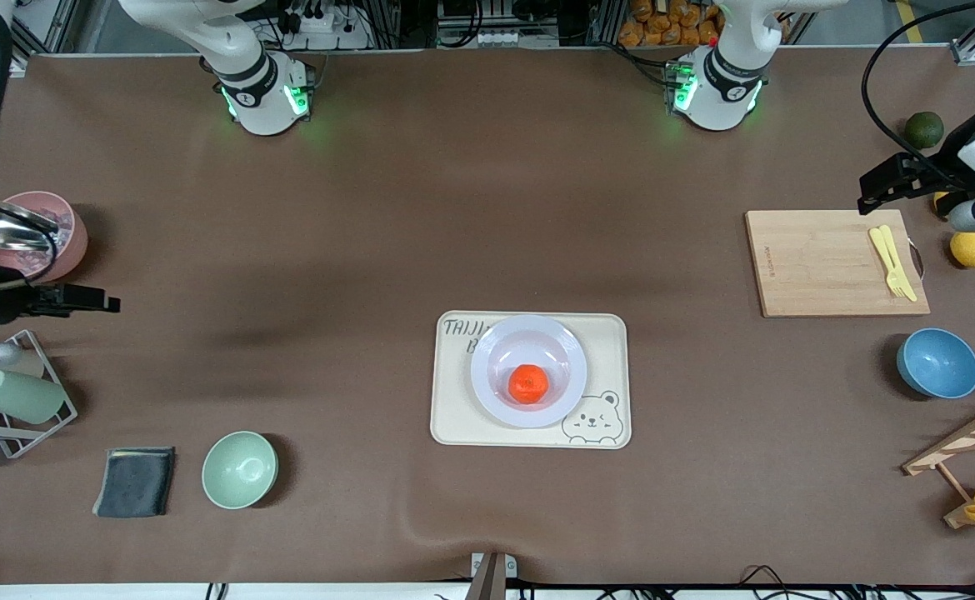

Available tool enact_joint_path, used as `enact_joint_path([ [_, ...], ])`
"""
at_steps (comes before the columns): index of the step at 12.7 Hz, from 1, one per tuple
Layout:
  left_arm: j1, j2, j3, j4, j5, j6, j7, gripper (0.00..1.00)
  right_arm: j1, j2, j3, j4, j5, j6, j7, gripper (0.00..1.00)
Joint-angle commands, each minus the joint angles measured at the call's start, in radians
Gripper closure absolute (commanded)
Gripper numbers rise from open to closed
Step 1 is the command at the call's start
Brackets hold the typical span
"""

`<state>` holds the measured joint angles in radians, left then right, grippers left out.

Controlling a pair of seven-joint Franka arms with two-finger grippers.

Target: Place orange and plate with both arms

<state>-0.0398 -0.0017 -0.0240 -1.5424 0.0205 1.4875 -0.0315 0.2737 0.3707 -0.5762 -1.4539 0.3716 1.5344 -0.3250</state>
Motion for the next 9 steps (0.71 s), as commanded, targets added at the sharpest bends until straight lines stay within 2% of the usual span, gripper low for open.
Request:
enact_joint_path([
  [1, -0.003, 0.0, 0.003, 0.019, -0.022, -0.026, 0.007, 0.0, -0.057, -0.091, 0.085, 0.004, -0.054, -0.042, 0.101, 0.0],
  [3, -0.002, 0.0, 0.003, 0.019, -0.022, -0.027, 0.008, 0.0, -0.173, -0.166, 0.273, 0.001, -0.181, -0.045, 0.18, 0.0],
  [5, -0.002, 0.0, 0.003, 0.019, -0.022, -0.026, 0.01, 0.0, -0.273, -0.22, 0.419, -0.005, -0.2, -0.072, 0.305, 0.0],
  [7, -0.002, 0.0, 0.003, 0.019, -0.022, -0.026, 0.01, 0.0, -0.313, -0.268, 0.478, -0.011, -0.212, -0.089, 0.339, 0.0],
  [9, 0.0, 0.0, 0.003, 0.019, -0.022, -0.026, 0.012, 0.0, -0.317, -0.3, 0.481, -0.017, -0.223, -0.102, 0.342, 0.0],
])
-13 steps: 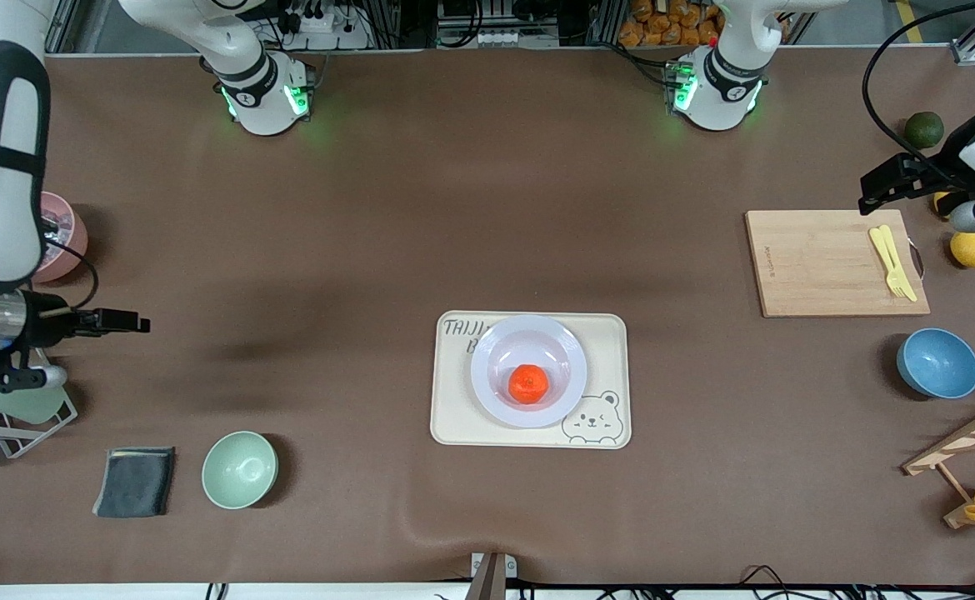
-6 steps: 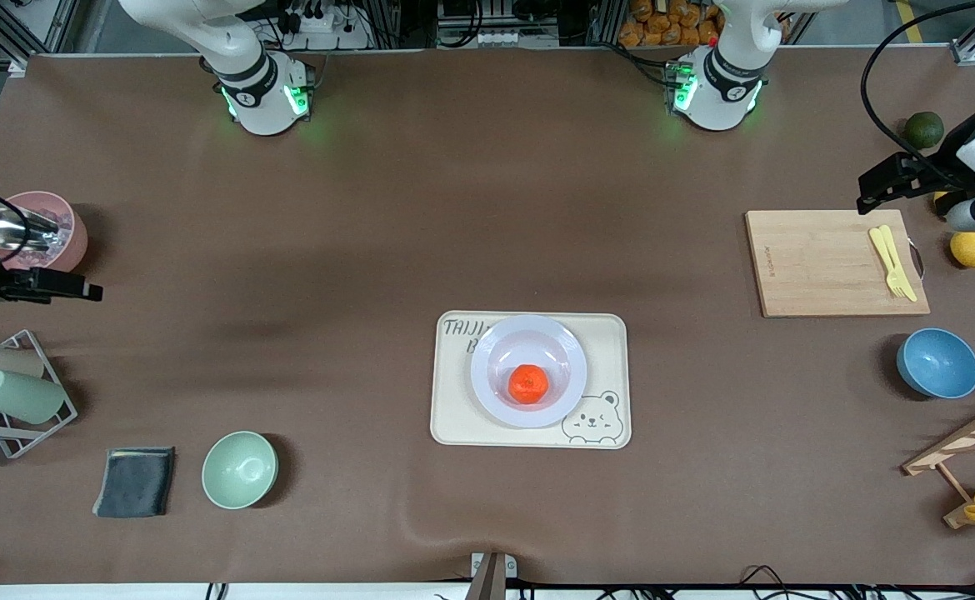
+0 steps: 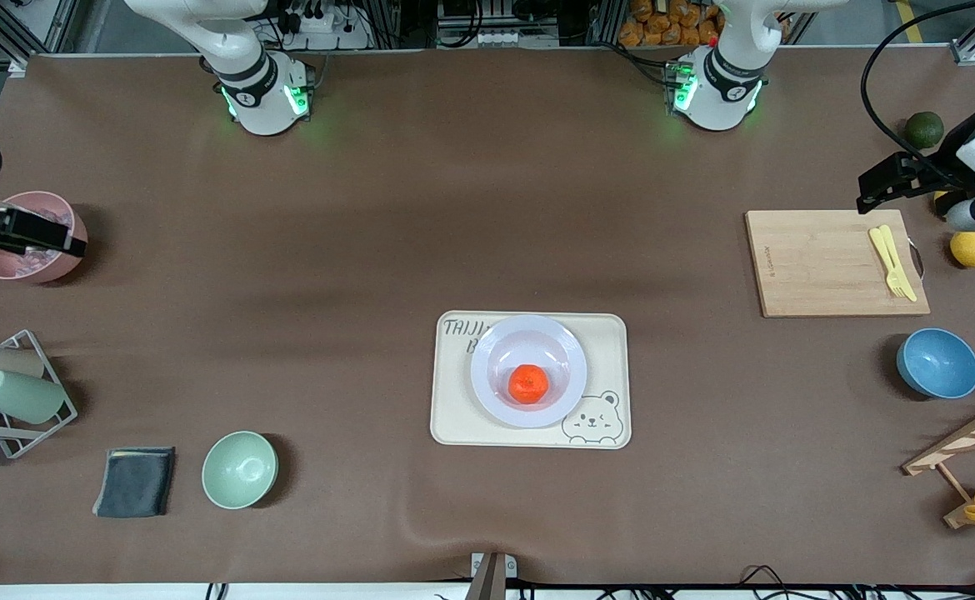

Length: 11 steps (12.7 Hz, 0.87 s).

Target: Place orange and plate with both arms

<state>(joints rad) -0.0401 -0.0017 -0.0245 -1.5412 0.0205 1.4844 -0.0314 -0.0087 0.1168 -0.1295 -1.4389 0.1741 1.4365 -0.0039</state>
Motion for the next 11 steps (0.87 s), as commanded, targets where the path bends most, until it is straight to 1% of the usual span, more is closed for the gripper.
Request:
enact_joint_path([
  [1, 0.0, 0.0, 0.005, 0.018, -0.022, -0.023, 0.011, 0.0, -0.034, -0.055, 0.036, -0.031, -0.027, -0.004, 0.021, 0.0],
  [3, 0.0, 0.0, 0.003, 0.018, -0.022, -0.023, 0.011, 0.0, -0.034, -0.066, 0.047, -0.029, -0.034, -0.002, 0.022, 0.0],
  [5, 0.0, 0.0, 0.003, 0.016, -0.022, -0.023, 0.011, 0.0, -0.034, -0.08, 0.074, -0.028, -0.065, 0.005, 0.039, 0.0],
  [7, -0.001, 0.0, 0.003, 0.016, -0.022, -0.024, 0.011, 0.0, -0.034, -0.08, 0.126, -0.028, -0.09, 0.021, 0.083, 0.0],
  [8, -0.001, 0.0, 0.003, 0.018, -0.022, -0.023, 0.011, 0.0, -0.034, -0.08, 0.134, -0.026, -0.1, 0.019, 0.105, 0.0],
  [11, -0.001, 0.0, 0.003, 0.018, -0.022, -0.023, 0.015, 0.0, -0.034, -0.083, 0.133, -0.026, -0.1, 0.012, 0.108, 0.0],
])
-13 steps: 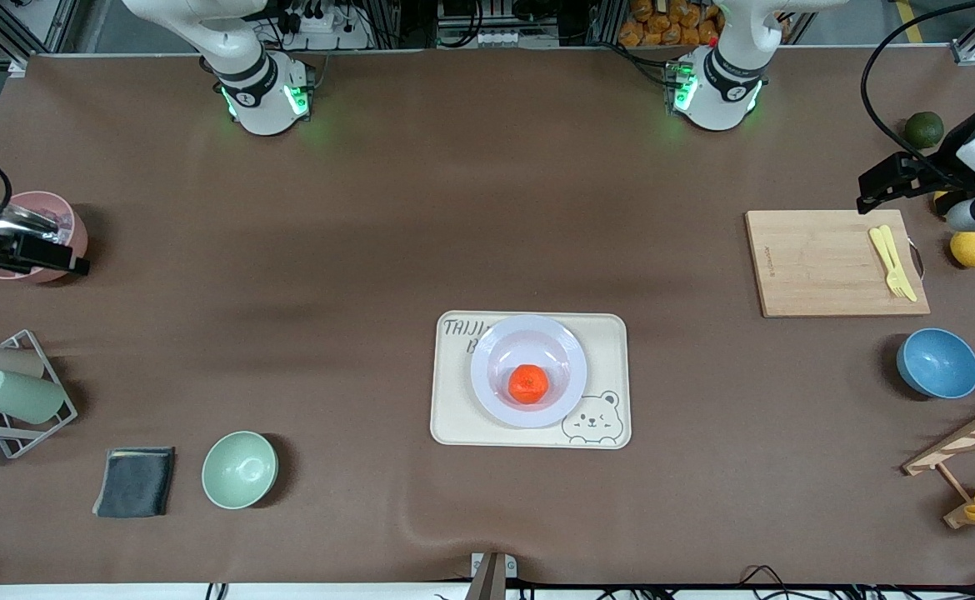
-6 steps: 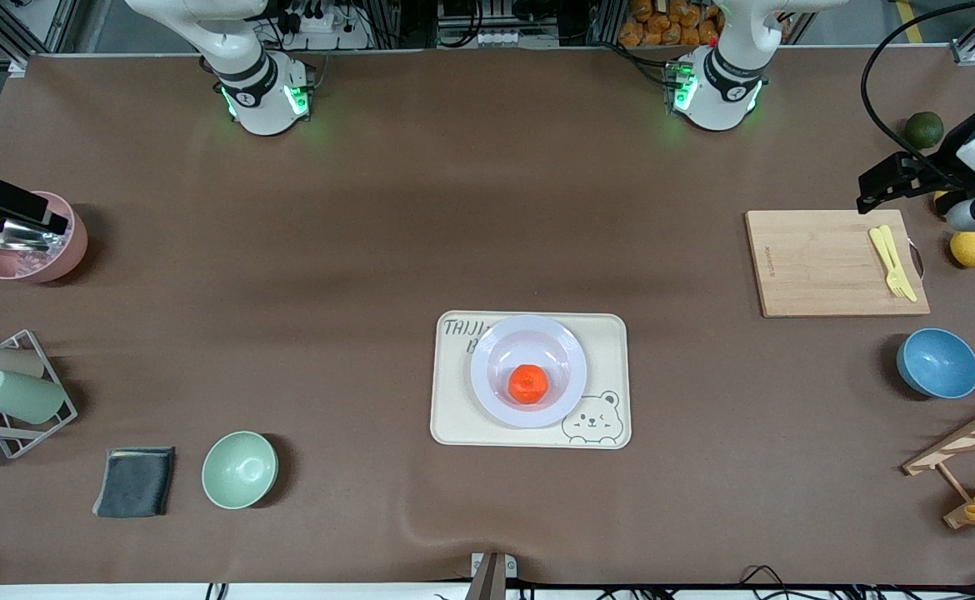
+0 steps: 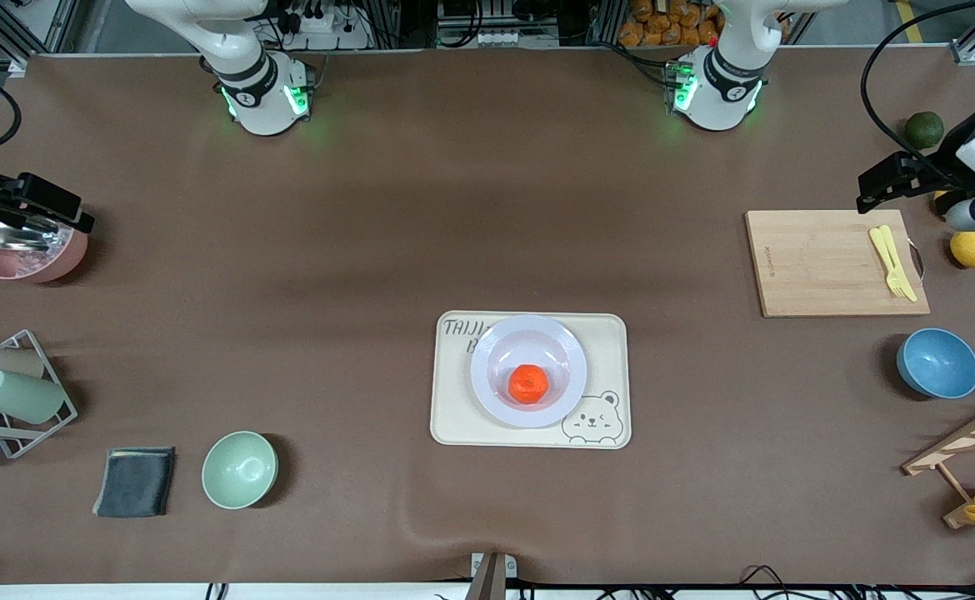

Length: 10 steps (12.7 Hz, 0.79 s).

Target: Place orange and plate with both arms

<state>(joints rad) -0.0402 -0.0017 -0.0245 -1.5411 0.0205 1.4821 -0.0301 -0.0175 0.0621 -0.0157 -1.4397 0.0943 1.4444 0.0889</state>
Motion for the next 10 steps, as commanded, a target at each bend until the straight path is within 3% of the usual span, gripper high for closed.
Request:
enact_joint_path([
  [1, -0.003, 0.0, 0.003, 0.018, -0.022, -0.02, 0.015, 0.0, -0.024, -0.028, 0.02, -0.027, -0.021, 0.004, 0.015, 0.0],
  [10, -0.004, -0.001, 0.0, 0.018, -0.024, -0.022, 0.019, 0.0, -0.018, -0.025, 0.019, -0.03, -0.021, 0.011, 0.015, 0.0],
])
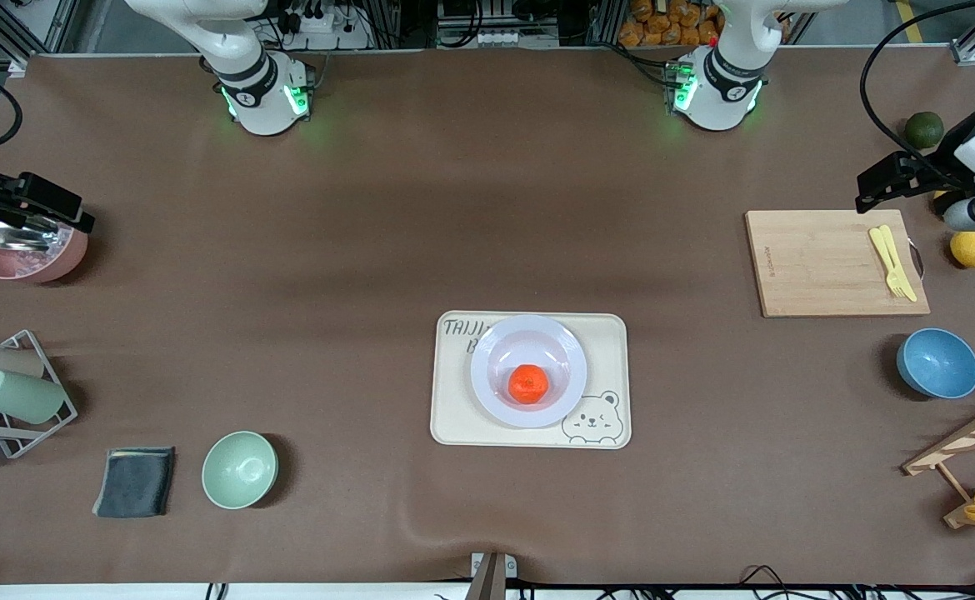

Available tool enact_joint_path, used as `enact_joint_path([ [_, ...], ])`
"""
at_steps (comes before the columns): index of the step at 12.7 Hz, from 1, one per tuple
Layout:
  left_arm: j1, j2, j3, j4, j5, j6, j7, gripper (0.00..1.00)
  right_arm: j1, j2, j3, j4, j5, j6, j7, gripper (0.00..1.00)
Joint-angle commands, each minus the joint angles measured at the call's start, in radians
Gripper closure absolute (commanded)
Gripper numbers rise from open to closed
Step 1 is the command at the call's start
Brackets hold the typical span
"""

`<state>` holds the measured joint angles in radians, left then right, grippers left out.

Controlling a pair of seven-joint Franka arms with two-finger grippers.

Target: Place orange and plate with both arms

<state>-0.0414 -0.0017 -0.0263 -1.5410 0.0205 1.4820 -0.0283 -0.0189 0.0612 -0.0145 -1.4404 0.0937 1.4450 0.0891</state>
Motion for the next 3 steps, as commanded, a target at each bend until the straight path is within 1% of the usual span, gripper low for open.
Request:
enact_joint_path([
  [1, -0.003, -0.001, -0.001, 0.016, -0.022, -0.02, 0.018, 0.0, -0.019, -0.023, 0.018, -0.029, -0.02, 0.012, 0.015, 0.0],
  [3, -0.003, -0.001, -0.001, 0.018, -0.022, -0.022, 0.018, 0.0, -0.021, -0.018, 0.016, -0.028, -0.02, 0.012, 0.015, 0.0],
])
